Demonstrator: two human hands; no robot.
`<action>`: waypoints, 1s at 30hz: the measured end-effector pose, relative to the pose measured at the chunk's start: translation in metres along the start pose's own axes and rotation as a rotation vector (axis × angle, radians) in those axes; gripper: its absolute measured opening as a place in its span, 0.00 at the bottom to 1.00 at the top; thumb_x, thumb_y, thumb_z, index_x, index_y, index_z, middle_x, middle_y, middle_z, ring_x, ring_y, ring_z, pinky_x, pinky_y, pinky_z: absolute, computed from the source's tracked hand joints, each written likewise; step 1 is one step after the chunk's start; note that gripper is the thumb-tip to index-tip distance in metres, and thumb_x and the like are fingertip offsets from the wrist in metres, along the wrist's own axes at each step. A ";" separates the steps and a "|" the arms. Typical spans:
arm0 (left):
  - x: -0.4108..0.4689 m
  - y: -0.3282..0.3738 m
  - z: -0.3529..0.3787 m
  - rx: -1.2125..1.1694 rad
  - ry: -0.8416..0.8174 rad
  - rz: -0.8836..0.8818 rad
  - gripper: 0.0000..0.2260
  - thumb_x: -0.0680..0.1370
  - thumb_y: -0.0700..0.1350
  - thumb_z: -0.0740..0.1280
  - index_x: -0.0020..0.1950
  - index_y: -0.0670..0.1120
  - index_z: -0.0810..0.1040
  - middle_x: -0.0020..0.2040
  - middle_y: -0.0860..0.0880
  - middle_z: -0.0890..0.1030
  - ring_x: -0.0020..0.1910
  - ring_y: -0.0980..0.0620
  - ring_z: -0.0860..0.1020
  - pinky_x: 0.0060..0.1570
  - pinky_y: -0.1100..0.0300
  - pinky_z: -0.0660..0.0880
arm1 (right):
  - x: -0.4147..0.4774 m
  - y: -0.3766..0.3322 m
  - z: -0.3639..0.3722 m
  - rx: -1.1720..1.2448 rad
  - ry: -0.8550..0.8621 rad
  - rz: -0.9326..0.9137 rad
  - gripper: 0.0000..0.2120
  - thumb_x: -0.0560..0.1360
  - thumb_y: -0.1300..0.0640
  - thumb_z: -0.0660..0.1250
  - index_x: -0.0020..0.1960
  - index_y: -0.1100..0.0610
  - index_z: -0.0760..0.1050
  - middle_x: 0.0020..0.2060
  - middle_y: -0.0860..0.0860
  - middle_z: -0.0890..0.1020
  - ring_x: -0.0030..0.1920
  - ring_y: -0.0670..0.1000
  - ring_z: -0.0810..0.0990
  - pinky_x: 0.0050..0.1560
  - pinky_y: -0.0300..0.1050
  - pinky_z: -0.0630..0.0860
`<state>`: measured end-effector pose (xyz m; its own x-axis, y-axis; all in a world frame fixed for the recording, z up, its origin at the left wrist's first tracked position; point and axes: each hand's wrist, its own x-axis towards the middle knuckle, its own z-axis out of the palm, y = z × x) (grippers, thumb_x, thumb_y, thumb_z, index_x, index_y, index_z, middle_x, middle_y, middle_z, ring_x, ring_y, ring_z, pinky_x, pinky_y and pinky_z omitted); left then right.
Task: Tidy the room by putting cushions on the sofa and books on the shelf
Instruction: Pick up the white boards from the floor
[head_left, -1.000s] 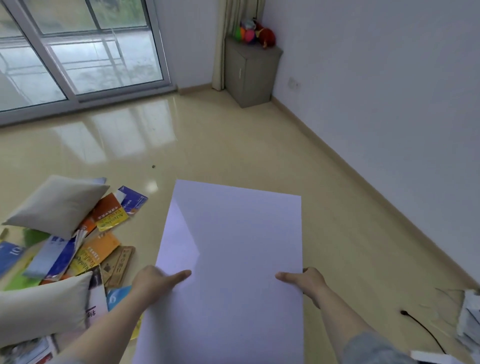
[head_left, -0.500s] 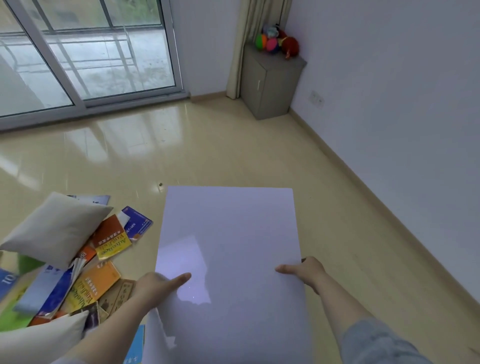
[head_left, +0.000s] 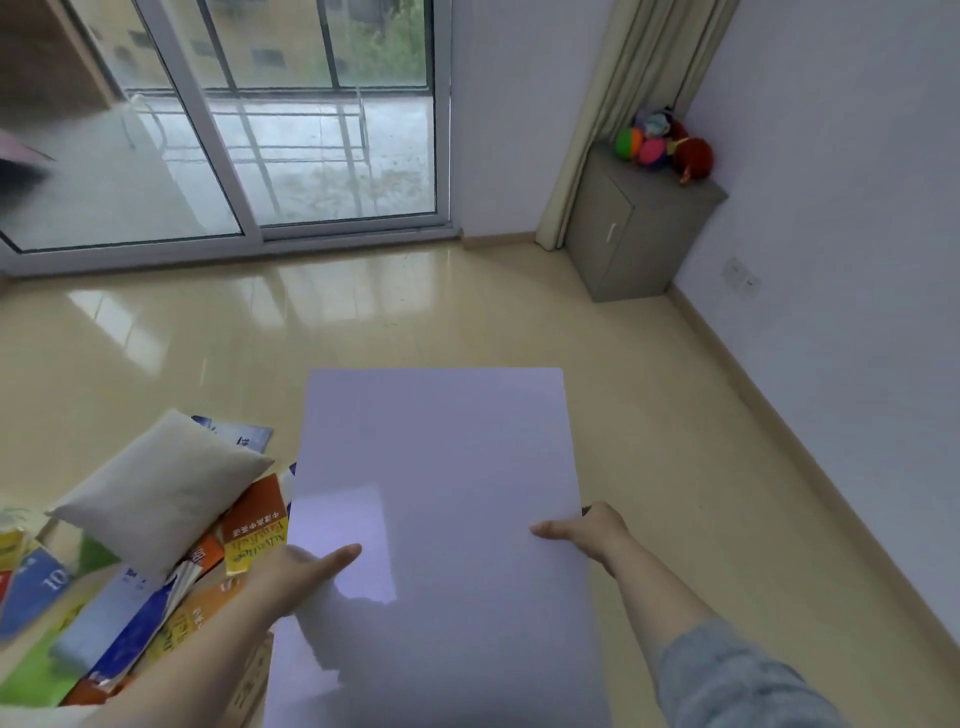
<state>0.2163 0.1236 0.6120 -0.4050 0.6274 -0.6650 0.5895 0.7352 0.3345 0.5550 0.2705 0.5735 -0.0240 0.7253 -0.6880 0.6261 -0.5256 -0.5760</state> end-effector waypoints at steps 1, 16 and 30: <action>0.016 0.005 -0.014 -0.037 0.027 -0.027 0.26 0.72 0.68 0.61 0.32 0.44 0.70 0.32 0.48 0.73 0.34 0.51 0.73 0.35 0.61 0.65 | 0.024 -0.024 -0.001 -0.016 -0.023 -0.017 0.68 0.29 0.28 0.76 0.63 0.62 0.76 0.60 0.54 0.80 0.59 0.54 0.79 0.60 0.51 0.77; 0.148 0.023 -0.130 -0.165 0.210 -0.152 0.30 0.67 0.71 0.65 0.26 0.46 0.63 0.27 0.49 0.69 0.29 0.51 0.70 0.33 0.59 0.63 | 0.120 -0.226 0.035 -0.005 -0.185 -0.049 0.25 0.52 0.48 0.84 0.44 0.58 0.85 0.45 0.52 0.86 0.50 0.52 0.84 0.57 0.48 0.78; 0.278 0.050 -0.250 -0.556 0.158 -0.107 0.18 0.69 0.58 0.74 0.49 0.47 0.76 0.42 0.50 0.79 0.43 0.51 0.76 0.37 0.60 0.69 | 0.226 -0.385 0.074 -0.059 -0.146 -0.099 0.22 0.58 0.51 0.83 0.47 0.59 0.84 0.45 0.51 0.86 0.46 0.50 0.84 0.47 0.42 0.77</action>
<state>-0.0420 0.3989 0.6104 -0.5663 0.5418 -0.6210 0.1018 0.7937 0.5997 0.2509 0.6039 0.6065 -0.1983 0.6978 -0.6883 0.6592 -0.4247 -0.6205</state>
